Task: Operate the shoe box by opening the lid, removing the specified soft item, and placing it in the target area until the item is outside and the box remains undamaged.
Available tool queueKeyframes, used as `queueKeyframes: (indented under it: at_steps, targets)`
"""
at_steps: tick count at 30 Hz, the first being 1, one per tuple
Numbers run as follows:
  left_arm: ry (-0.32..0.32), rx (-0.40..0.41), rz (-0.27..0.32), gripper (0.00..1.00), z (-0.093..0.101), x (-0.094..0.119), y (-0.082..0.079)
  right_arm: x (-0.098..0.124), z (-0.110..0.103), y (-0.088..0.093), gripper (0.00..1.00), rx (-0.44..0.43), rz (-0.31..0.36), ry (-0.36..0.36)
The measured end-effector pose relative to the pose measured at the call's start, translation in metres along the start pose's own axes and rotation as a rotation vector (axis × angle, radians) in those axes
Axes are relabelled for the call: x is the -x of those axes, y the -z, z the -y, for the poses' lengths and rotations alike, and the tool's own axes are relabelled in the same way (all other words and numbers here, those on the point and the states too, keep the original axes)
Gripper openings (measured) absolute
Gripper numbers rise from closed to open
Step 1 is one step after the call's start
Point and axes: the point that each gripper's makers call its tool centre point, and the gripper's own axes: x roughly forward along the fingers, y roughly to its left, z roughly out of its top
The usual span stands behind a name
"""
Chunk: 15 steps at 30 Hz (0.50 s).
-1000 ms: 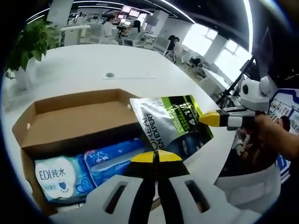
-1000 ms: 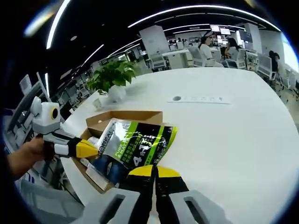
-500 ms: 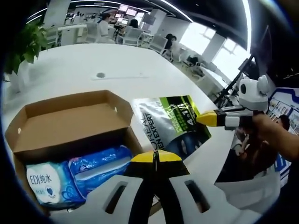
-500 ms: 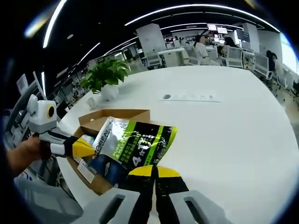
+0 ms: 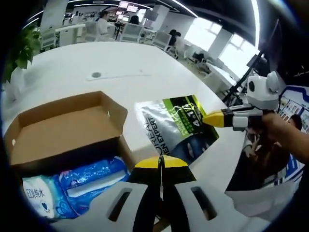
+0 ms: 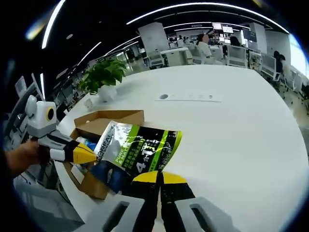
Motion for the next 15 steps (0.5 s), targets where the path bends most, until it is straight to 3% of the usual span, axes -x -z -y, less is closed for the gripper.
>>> queueKeyframes:
  at_steps: [15]
  targets:
    - [-0.032,-0.042,-0.091,0.0,0.002,-0.037,0.004,-0.018,0.032,0.011,0.0,0.002,-0.043,0.027]
